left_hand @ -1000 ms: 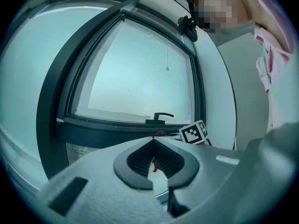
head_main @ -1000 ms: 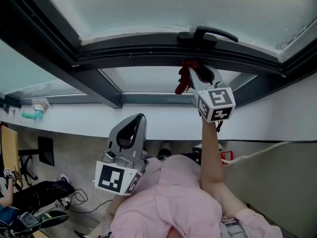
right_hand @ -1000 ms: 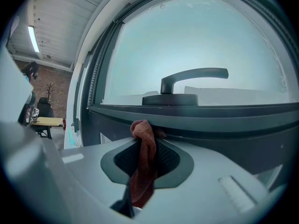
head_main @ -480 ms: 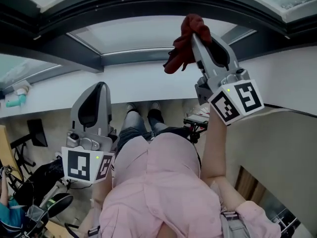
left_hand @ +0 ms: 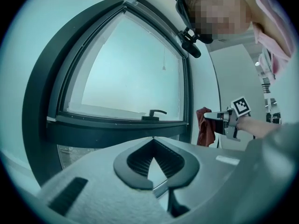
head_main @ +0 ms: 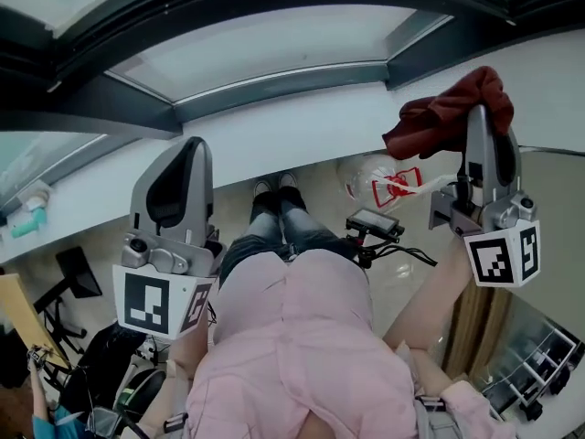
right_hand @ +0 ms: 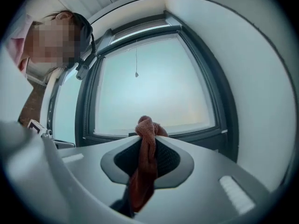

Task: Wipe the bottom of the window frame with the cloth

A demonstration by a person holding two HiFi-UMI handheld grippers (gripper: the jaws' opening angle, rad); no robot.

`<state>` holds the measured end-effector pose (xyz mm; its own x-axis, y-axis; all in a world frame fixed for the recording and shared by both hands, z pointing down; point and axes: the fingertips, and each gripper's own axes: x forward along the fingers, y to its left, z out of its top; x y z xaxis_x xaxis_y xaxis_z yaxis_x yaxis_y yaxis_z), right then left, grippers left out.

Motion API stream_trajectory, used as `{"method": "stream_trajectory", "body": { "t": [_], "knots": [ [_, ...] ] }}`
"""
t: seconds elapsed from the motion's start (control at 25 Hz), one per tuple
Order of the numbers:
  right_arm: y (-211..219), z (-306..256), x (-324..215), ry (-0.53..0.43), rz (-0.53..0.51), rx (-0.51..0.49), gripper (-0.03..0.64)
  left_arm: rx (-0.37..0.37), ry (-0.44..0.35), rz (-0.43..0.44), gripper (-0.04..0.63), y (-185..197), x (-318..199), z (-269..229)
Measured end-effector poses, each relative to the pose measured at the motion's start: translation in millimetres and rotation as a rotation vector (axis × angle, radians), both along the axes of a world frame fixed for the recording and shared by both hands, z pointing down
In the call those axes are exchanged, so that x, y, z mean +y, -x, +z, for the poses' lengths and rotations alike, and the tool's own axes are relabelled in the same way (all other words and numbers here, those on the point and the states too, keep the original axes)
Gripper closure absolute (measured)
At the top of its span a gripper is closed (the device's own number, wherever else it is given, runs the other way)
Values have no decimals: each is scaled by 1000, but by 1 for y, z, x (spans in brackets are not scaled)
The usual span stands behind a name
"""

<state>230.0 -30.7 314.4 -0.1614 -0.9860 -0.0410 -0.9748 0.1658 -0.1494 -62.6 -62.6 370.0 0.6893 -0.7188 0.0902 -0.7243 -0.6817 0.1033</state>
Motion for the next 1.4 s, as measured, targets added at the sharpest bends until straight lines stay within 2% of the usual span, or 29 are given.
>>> {"method": "stream_trajectory", "body": {
  "t": [0.16, 0.36, 0.52, 0.64, 0.88, 1.16, 1.4],
  "knots": [
    [-13, 15, 24, 39, 86, 14, 551, -9, -33, 46, 598, -9, -11, -2],
    [-5, 23, 34, 26, 87, 2, 551, -18, -88, 66, 598, -19, -10, -14],
    [11, 14, 13, 11, 18, 31, 551, -21, -133, 50, 598, -26, -8, -32],
    [21, 3, -17, -17, -51, 89, 549, -26, -149, 13, 598, -35, -10, -36],
    [11, -22, -100, -63, -195, 215, 549, 0, -164, -78, 598, -89, -32, -45],
    [13, -17, -168, 2, -328, 285, 549, -2, -164, -161, 598, -130, -33, -46],
    [36, -10, -200, 47, -395, 291, 549, -12, -149, -200, 598, -133, -36, -45]
  ]
}}
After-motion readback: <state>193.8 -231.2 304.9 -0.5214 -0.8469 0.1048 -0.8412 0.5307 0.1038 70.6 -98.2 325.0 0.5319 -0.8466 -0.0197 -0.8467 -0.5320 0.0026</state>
